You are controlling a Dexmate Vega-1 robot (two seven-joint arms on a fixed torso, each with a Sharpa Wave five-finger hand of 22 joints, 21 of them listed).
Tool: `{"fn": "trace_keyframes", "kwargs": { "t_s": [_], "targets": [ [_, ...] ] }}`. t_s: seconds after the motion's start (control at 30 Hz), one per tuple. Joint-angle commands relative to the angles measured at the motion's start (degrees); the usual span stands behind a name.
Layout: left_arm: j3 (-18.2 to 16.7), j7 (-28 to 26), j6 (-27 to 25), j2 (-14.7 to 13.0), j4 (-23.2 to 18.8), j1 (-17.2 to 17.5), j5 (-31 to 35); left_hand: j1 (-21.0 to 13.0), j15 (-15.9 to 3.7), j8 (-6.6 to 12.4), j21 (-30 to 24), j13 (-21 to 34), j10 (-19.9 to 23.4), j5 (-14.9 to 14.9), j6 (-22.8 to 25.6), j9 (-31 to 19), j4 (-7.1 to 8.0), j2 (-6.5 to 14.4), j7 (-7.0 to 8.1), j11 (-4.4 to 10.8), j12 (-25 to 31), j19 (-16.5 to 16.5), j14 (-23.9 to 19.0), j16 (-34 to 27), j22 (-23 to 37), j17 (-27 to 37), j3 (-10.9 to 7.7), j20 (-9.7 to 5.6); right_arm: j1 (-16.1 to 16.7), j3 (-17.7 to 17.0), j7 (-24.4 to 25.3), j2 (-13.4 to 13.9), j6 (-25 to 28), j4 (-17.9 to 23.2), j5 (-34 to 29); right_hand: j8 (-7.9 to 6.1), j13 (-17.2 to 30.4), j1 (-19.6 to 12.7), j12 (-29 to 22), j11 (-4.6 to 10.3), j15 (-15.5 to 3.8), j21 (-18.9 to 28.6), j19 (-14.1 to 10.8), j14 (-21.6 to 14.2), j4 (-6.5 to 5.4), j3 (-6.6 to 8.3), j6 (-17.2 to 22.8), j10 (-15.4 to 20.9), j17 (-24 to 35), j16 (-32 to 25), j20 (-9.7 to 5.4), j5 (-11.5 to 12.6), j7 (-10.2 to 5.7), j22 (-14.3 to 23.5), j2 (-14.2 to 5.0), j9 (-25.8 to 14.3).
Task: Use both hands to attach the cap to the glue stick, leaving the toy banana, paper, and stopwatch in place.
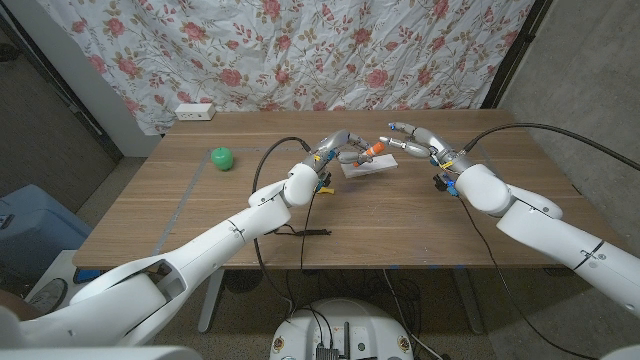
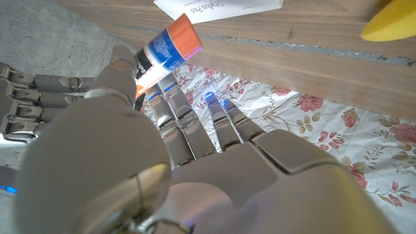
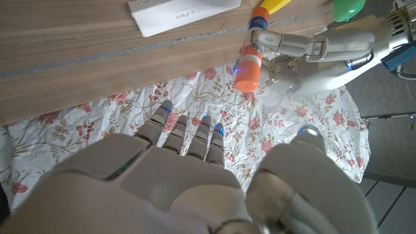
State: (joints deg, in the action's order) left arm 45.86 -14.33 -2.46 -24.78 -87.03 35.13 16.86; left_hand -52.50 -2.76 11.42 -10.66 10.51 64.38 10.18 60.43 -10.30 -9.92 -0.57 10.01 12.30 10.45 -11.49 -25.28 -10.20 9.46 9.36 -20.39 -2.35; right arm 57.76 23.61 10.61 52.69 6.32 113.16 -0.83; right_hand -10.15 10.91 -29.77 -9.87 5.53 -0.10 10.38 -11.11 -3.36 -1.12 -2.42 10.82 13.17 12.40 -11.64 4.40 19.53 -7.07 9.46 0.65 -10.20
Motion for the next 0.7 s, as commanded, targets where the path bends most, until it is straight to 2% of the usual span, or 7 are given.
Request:
{"fn": "trace_keyframes", "kwargs": {
  "t_s": [0.03, 0.2, 0.43, 0.57, 0.7],
  "targets": [
    [-0.16, -0.29, 0.07, 0.64, 1.07, -0.34, -1.28, 0.64, -8.17, 0.33, -0.05, 0.22, 0.07, 0.39, 3.66, -0.48, 0.30, 3.61, -0.48, 0.42, 0.36, -0.51, -0.32, -0.02, 0.15, 0.12, -0.23, 0.04, 2.39, -0.37, 5.93, -2.79, -7.27, -3.40, -3.39, -0.74, -0.06, 0.10, -0.66, -0.12, -0.27, 0.22, -0.17, 0.19, -0.23, 0.31, 1.39, 0.69, 0.12, -0.13, -0.56, -0.44, 0.03, 0.20, -1.58, -0.09],
    [-0.29, -0.66, 0.10, 0.99, 1.37, -0.31, -1.85, 0.68, -8.16, 0.35, -0.05, 0.22, 0.03, 0.38, 3.70, -0.48, 0.32, 3.60, -0.39, 0.42, 0.34, -0.51, -0.31, -0.02, 0.15, 0.12, -0.21, 0.02, 2.81, -0.21, 7.09, -3.54, -7.53, -3.70, -5.35, -0.83, -0.10, 0.37, -0.70, 0.00, -0.47, 0.16, 0.05, 0.35, -0.38, 0.45, 1.71, 0.63, 0.12, -0.18, -0.95, -0.85, 0.48, 0.20, -2.13, -0.07],
    [-0.05, -0.88, 0.37, 1.27, 2.06, -0.59, -2.08, 0.73, -8.16, 0.33, -0.05, 0.22, 0.01, 0.38, 3.65, -0.48, 0.34, 3.60, -0.41, 0.41, 0.34, -0.52, -0.31, -0.02, 0.15, 0.12, -0.18, 0.04, 2.94, 0.28, 7.71, -4.21, -7.08, -4.09, -7.73, -0.54, -0.17, 2.26, -0.54, 0.23, -1.25, 0.10, 0.52, 1.15, -1.20, -0.05, 1.24, -0.15, 0.20, -0.11, -0.23, -1.94, 0.90, 0.22, -2.38, 0.00],
    [0.07, -0.96, 0.42, 1.36, 2.18, -0.67, -2.11, 0.76, -8.13, 0.33, -0.06, 0.22, 0.00, 0.38, 3.65, -0.48, 0.36, 3.62, -0.54, 0.41, 0.33, -0.52, -0.33, -0.03, 0.16, 0.12, -0.17, 0.05, 3.21, 0.44, 8.80, -4.80, -6.96, -4.34, -9.08, -0.30, -0.24, 4.01, -0.32, 0.41, -1.16, -0.01, 1.26, 2.31, -1.89, -0.58, 0.53, -1.32, 0.22, 0.10, -0.16, -2.90, 1.60, 0.23, -2.42, 0.03],
    [0.06, -1.22, 0.41, 1.40, 2.05, -0.51, -2.21, 0.78, -8.13, 0.34, -0.05, 0.22, 0.00, 0.38, 3.65, -0.48, 0.37, 3.66, -0.54, 0.41, 0.34, -0.50, -0.35, -0.04, 0.16, 0.12, -0.17, 0.05, 3.53, 0.67, 9.37, -4.88, -5.64, -3.82, -10.81, -0.27, -0.28, 4.95, -0.35, 0.45, -1.93, -0.09, 1.83, 3.16, -2.28, -0.76, 0.28, -1.66, 0.24, 0.24, -0.25, -3.38, 1.84, 0.24, -2.67, 0.05]
  ]
}}
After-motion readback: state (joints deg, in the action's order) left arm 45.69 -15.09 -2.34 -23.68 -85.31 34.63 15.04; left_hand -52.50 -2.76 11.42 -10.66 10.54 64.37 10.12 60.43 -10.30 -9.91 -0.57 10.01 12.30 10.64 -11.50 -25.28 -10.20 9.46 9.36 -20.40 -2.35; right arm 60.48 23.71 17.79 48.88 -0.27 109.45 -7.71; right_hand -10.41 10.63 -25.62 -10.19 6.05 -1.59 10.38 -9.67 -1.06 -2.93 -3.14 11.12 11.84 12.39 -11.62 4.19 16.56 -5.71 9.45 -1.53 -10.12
